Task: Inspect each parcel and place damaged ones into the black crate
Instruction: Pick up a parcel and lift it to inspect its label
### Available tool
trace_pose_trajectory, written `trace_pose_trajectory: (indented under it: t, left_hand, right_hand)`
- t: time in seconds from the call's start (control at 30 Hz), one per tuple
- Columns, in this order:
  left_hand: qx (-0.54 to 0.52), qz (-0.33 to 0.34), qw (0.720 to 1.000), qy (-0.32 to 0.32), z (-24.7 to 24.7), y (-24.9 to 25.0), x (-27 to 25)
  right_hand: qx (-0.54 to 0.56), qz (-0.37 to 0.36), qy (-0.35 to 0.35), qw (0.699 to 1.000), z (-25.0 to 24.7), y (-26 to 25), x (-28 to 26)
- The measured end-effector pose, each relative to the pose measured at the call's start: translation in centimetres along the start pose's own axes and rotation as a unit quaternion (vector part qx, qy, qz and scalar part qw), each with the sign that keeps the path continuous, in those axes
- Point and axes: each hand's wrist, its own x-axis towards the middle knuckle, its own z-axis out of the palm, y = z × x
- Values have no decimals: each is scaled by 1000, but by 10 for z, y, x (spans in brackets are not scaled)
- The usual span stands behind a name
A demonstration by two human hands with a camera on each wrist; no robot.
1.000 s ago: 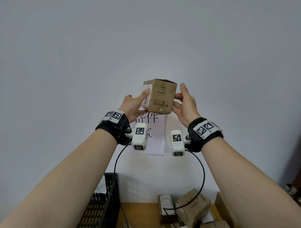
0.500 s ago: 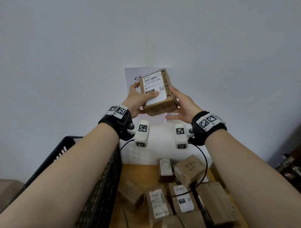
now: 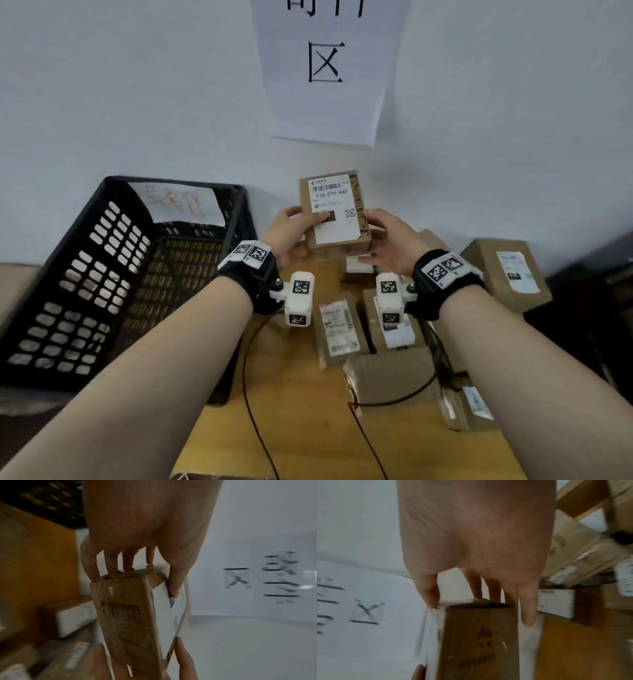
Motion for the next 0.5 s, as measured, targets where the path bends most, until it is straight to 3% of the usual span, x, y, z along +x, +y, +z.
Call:
trace_pose_trajectory:
  t: [0.13,0.3,0.5]
  left_hand:
    - [8,-56,998,38,-11,-60,21]
    - [1,-115,991,65,-24,-110,36]
    - [-19,-105,987,124,-51,-148,40]
  right_hand:
    - [-41,44,3,998,-6,55,26]
    - [-104,36,7,994,-4,97,47]
    - [-255,-14,-3,967,23,107,56]
